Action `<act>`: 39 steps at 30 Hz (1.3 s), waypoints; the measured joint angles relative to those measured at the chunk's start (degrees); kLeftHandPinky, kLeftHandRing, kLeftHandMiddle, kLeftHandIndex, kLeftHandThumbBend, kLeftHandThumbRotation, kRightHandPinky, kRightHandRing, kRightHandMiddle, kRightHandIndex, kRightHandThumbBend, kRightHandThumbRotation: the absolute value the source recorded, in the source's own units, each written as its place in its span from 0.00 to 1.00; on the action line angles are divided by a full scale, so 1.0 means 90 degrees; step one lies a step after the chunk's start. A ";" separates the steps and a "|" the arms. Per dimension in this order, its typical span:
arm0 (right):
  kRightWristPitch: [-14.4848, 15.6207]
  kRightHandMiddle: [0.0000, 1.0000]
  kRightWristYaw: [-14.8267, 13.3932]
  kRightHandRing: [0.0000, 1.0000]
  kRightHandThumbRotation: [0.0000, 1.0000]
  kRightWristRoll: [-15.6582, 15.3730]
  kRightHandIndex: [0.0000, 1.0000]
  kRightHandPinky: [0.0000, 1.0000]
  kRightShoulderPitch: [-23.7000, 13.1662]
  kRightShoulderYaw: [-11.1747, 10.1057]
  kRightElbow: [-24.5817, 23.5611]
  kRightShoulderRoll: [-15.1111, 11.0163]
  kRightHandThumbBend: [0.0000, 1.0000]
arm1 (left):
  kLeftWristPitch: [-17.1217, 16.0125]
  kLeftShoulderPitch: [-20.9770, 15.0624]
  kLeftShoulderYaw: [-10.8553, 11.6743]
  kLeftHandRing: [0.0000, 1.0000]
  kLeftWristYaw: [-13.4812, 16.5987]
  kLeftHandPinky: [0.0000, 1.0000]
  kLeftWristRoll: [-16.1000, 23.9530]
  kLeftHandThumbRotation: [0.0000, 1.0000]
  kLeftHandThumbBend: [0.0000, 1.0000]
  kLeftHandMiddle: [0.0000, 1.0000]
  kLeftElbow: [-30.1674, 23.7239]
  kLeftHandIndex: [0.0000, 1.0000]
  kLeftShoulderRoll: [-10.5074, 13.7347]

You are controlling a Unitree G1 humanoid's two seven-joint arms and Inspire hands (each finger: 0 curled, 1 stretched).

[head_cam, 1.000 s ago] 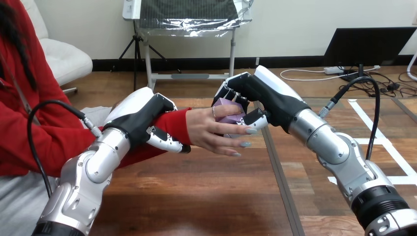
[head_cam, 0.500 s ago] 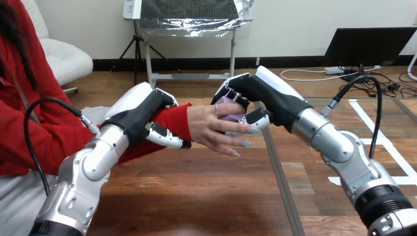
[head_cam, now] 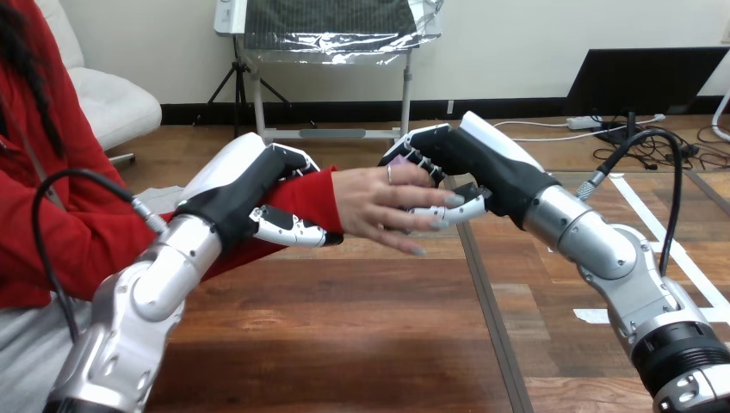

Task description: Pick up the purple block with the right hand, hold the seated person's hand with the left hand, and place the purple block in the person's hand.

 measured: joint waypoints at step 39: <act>-0.0802 0.58 0.0182 0.52 1.00 0.0293 0.60 0.44 0.0018 -0.0160 0.0700 0.0001 0.99 | -0.0313 0.1388 0.0328 0.81 0.0110 0.65 -0.0554 0.57 0.95 0.82 -0.2122 0.79 0.0053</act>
